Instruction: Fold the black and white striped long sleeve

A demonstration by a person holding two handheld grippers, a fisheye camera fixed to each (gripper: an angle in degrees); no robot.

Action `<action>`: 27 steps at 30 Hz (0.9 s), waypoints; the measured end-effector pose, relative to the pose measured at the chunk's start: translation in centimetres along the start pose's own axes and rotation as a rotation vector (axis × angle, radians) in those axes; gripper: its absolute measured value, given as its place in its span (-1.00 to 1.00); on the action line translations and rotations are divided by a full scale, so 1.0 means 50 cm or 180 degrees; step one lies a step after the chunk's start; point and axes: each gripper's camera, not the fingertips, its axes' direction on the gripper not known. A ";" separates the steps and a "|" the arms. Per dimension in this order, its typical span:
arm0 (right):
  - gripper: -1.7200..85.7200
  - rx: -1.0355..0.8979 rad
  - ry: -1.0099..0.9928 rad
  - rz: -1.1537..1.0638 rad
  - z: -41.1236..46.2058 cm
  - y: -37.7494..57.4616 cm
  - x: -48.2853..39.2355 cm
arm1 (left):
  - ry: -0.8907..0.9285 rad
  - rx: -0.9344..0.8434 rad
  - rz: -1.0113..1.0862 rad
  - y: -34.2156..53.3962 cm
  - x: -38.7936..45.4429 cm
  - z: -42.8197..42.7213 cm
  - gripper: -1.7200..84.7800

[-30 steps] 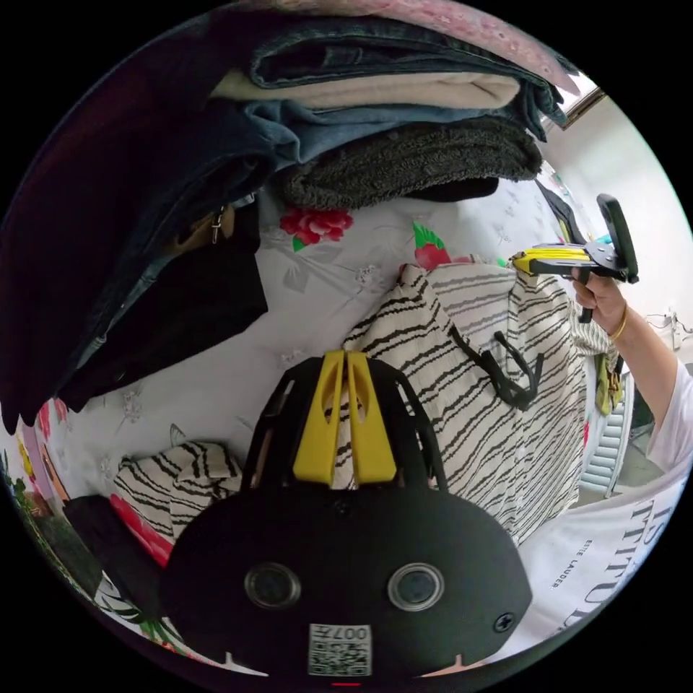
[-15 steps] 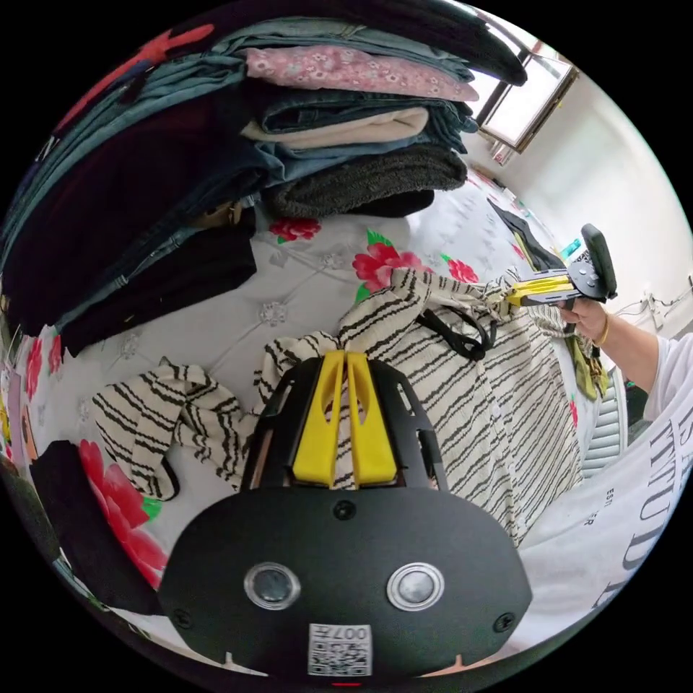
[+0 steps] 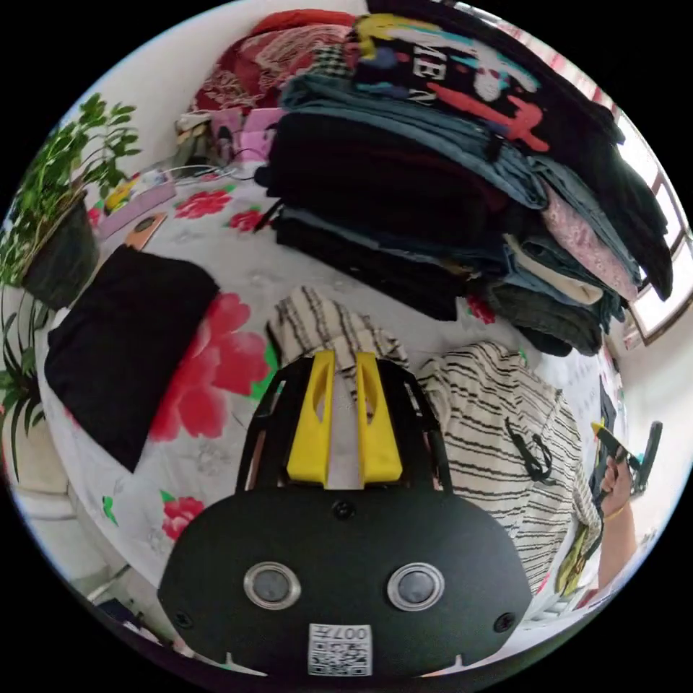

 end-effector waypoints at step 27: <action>-0.97 -0.0634 -0.0461 -0.0593 -0.007 0.275 -0.299 | -0.0589 0.0604 -0.0007 0.010 -0.298 -0.331 -0.97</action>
